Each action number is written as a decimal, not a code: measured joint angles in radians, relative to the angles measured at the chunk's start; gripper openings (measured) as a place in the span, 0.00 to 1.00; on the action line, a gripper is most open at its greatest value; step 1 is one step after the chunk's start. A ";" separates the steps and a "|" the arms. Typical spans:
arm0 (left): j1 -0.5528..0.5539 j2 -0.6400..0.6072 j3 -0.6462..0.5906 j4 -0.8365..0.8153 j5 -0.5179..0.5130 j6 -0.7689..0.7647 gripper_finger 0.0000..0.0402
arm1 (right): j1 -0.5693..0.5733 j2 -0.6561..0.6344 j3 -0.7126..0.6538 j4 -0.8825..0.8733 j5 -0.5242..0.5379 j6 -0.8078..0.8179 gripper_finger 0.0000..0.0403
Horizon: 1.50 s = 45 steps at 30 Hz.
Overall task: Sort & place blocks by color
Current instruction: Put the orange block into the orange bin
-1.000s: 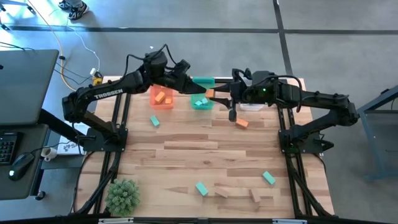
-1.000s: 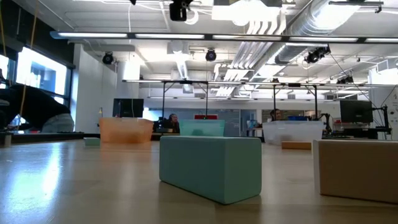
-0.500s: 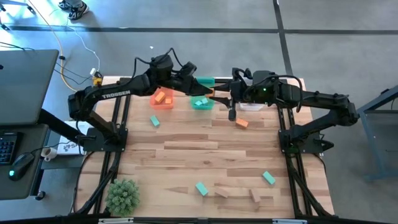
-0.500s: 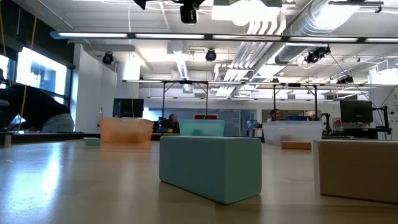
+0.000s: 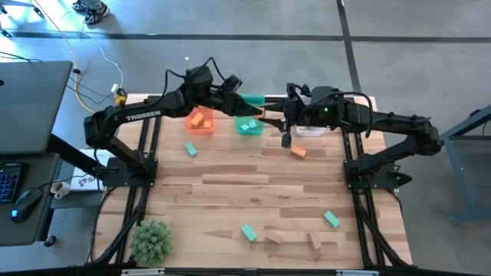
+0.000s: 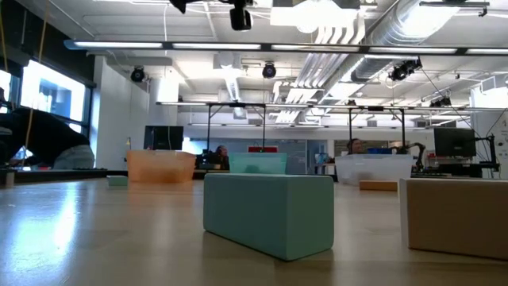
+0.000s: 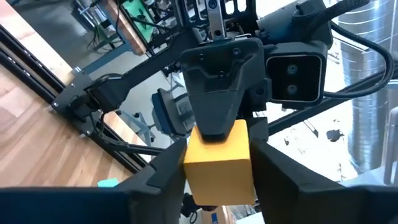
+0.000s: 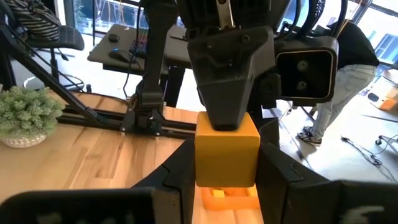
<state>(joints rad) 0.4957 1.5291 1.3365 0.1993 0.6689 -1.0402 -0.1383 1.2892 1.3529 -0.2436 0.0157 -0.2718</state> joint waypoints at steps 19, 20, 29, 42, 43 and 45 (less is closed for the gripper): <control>0.031 -0.002 0.000 -0.113 0.001 0.155 0.27 | -0.007 0.001 0.000 -0.073 0.148 0.053 0.73; 0.040 -0.003 0.000 -0.139 0.002 0.173 0.27 | -0.007 0.001 0.000 -0.081 0.152 0.055 0.74; 0.122 -0.002 0.000 -0.410 -0.123 0.375 0.27 | -0.009 -0.001 0.000 -0.117 0.222 0.078 0.75; 0.243 -0.002 0.000 -0.900 -0.693 0.654 0.27 | -0.008 0.000 0.000 -0.140 0.222 0.118 0.75; 0.249 -0.002 0.000 -0.926 -0.722 0.662 0.27 | -0.008 0.000 0.000 -0.141 0.222 0.118 0.75; 0.260 -0.002 0.000 -0.963 -0.764 0.674 0.27 | -0.008 0.000 0.000 -0.142 0.222 0.118 0.75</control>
<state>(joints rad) 0.7558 1.5272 1.3365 -0.7635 -0.0950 -0.3658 -0.1467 1.2888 1.3529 -0.3859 0.2374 -0.1535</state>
